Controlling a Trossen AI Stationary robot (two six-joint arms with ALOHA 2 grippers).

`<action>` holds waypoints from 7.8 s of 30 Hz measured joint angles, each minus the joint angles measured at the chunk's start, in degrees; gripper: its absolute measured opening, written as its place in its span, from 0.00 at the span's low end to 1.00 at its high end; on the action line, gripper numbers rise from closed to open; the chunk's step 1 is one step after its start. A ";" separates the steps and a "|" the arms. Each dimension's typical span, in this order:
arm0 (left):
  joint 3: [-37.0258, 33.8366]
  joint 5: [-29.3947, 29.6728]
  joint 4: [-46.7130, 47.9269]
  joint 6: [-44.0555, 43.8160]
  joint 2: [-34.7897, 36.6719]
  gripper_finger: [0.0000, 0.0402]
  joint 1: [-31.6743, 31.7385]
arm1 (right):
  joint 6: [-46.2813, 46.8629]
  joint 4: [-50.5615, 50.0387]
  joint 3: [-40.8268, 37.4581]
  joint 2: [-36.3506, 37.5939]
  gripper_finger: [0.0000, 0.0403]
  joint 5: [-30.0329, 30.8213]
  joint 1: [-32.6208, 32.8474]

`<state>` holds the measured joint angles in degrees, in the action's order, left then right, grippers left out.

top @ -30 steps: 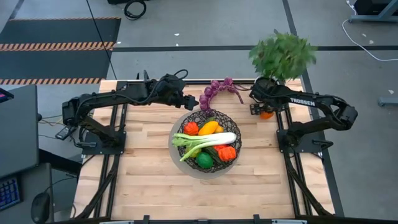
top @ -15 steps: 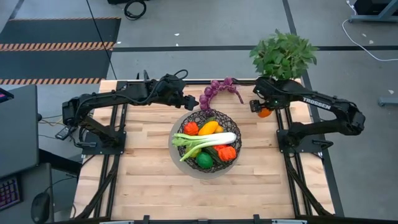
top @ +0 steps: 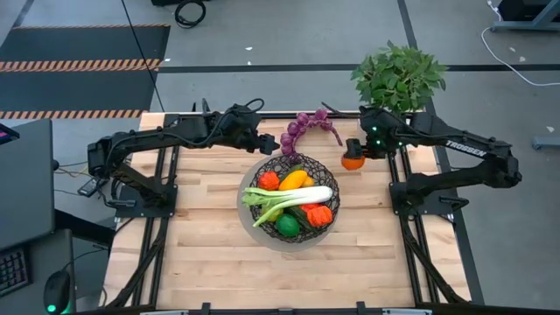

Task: Build produce basket
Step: Put the orange into the black wire basket, then put the purple garlic into the black wire basket

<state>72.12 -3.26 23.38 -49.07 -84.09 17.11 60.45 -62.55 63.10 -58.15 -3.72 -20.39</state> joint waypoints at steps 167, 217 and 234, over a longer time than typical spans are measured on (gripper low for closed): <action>0.02 17.83 15.82 -1.78 25.51 0.58 -3.20 | 16.46 44.26 2.79 -39.26 0.87 8.80 -15.64; 0.02 17.57 15.93 -1.76 25.53 0.58 -4.57 | 9.60 56.87 -0.01 -45.86 0.87 2.65 -15.47; 0.02 19.14 15.76 -1.80 25.09 0.58 -4.55 | 11.71 55.41 0.01 -45.86 0.86 5.33 -15.99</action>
<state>72.14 15.88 39.13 -50.87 -59.00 12.56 72.16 -7.14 63.11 -104.01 1.61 -36.38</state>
